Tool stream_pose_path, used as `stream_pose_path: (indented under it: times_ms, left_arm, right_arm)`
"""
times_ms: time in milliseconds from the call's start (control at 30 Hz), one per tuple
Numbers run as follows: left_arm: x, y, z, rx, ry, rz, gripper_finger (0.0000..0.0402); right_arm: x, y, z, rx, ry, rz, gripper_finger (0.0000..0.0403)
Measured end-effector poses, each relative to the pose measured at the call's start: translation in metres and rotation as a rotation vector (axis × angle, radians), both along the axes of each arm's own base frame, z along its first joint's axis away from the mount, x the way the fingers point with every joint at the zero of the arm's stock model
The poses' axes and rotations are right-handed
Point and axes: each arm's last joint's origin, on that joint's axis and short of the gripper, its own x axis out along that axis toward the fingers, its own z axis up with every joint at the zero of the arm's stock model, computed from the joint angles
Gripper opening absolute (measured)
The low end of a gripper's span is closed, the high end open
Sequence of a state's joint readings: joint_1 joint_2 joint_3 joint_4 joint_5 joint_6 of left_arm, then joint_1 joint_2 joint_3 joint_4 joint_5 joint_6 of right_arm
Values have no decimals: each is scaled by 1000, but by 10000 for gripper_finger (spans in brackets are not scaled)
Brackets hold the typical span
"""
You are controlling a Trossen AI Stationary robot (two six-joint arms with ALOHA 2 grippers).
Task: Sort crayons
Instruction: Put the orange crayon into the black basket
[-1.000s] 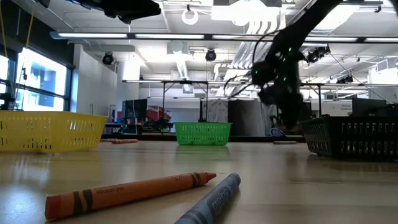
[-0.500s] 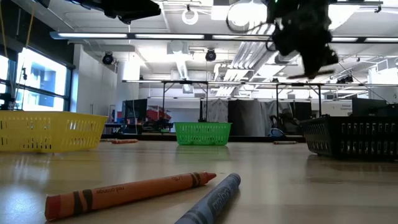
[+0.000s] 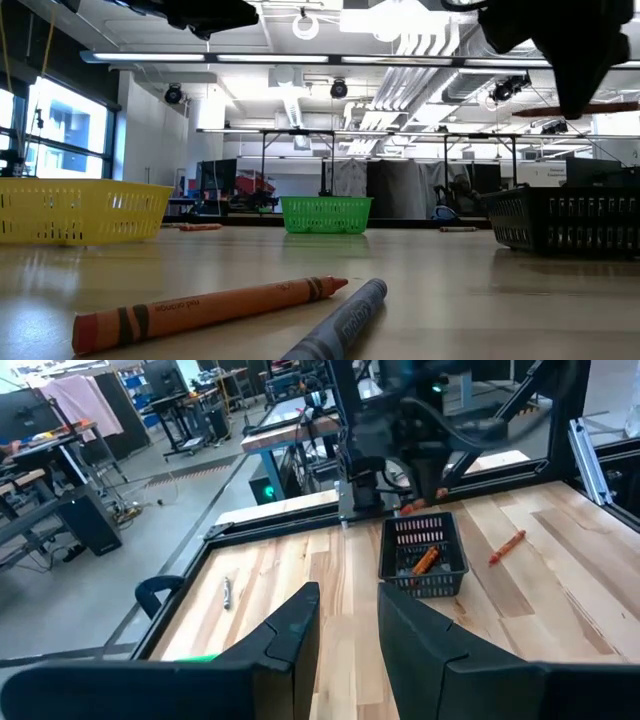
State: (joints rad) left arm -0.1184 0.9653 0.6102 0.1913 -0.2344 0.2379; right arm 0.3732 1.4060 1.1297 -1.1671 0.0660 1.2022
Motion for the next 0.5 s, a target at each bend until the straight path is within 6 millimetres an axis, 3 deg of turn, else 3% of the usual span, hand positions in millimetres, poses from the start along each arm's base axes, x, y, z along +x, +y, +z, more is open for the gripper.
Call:
stream_pose_path:
  times_ms: [233, 500]
  left_arm:
    - [0, 0, 0, -1, -1, 0, 90]
    - [0, 0, 0, 0, 1, 0, 90]
  right_arm:
    - [9, 19, -24, -39, 90, 1, 7]
    - [21, 17, -45, -98, 159, -13, 13]
